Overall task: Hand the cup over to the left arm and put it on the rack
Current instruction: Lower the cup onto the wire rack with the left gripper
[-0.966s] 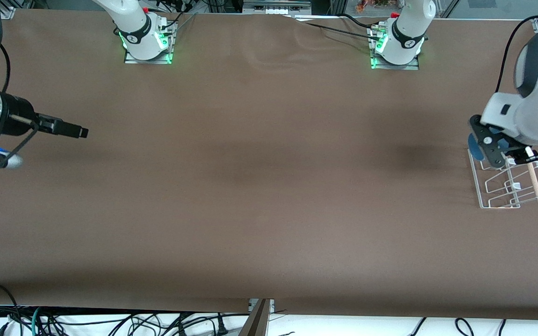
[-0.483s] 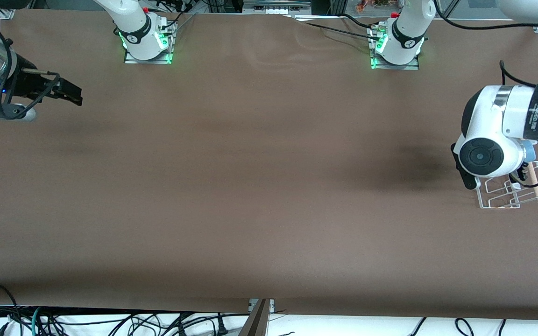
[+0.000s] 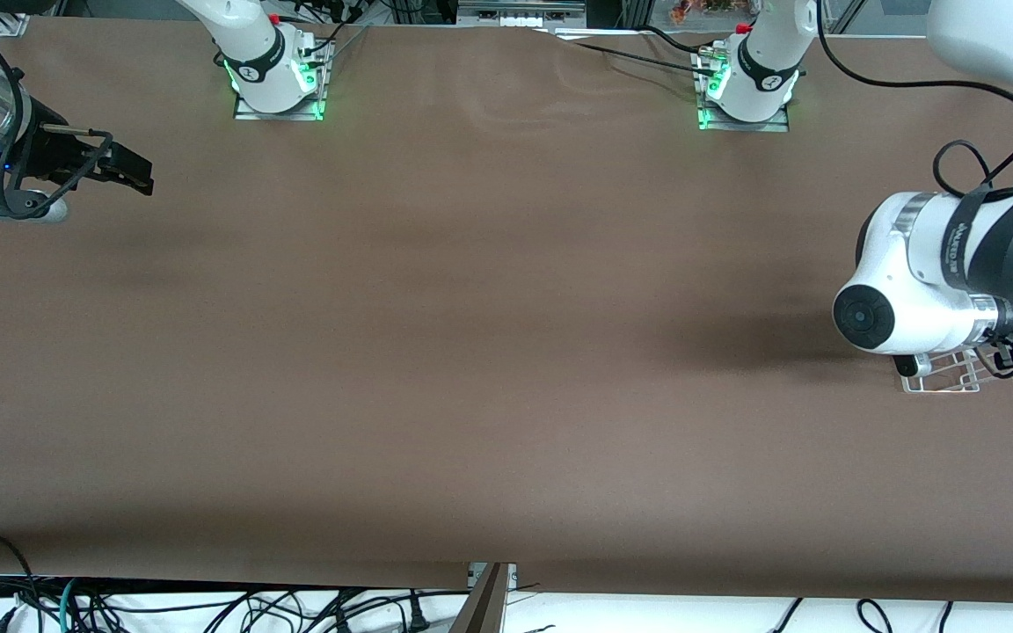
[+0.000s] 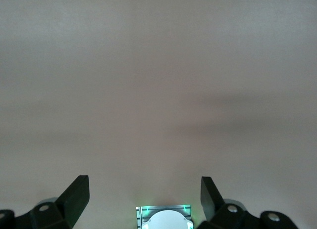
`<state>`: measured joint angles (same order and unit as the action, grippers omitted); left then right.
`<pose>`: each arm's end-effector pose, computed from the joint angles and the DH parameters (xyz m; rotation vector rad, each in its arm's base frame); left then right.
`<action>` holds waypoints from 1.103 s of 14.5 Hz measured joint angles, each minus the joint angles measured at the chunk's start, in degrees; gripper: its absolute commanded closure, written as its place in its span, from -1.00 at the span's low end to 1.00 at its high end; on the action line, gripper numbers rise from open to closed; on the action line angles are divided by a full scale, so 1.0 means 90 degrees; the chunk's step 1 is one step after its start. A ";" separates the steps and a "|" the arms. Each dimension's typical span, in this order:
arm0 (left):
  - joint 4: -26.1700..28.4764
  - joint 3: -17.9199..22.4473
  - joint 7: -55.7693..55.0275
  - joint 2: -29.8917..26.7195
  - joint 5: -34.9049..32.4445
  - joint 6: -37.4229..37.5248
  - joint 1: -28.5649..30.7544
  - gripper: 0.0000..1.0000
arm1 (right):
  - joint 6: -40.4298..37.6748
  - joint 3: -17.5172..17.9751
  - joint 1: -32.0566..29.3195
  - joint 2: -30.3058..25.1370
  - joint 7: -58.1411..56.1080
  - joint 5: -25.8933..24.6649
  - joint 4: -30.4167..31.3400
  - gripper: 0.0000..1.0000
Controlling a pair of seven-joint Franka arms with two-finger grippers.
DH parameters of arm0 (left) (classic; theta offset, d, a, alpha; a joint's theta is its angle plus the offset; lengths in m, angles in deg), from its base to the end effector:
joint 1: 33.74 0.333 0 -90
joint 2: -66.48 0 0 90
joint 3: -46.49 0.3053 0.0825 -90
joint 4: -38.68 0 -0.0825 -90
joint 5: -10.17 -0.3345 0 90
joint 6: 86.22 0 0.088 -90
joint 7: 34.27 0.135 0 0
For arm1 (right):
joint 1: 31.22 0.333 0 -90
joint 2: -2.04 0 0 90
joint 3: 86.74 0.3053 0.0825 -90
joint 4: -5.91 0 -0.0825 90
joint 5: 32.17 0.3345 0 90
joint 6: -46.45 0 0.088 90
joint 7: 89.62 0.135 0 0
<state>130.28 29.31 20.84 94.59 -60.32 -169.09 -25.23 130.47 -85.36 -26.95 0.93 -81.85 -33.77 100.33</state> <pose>0.5971 0.0754 0.3836 -1.6310 1.3513 1.1070 0.4784 0.0434 0.5555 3.0843 -0.0581 -0.2438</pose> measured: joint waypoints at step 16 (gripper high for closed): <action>0.1401 0.0109 -0.2756 0.0541 -0.2070 -0.0430 0.0346 1.00 | -0.0023 0.0135 0.0098 0.0065 -0.0027 0.0001 -0.0051 -0.98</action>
<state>142.88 30.29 -3.96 99.46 -78.95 -172.96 -22.11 130.27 -84.14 -26.07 1.52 -82.09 -33.77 99.88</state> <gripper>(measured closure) 0.229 0.004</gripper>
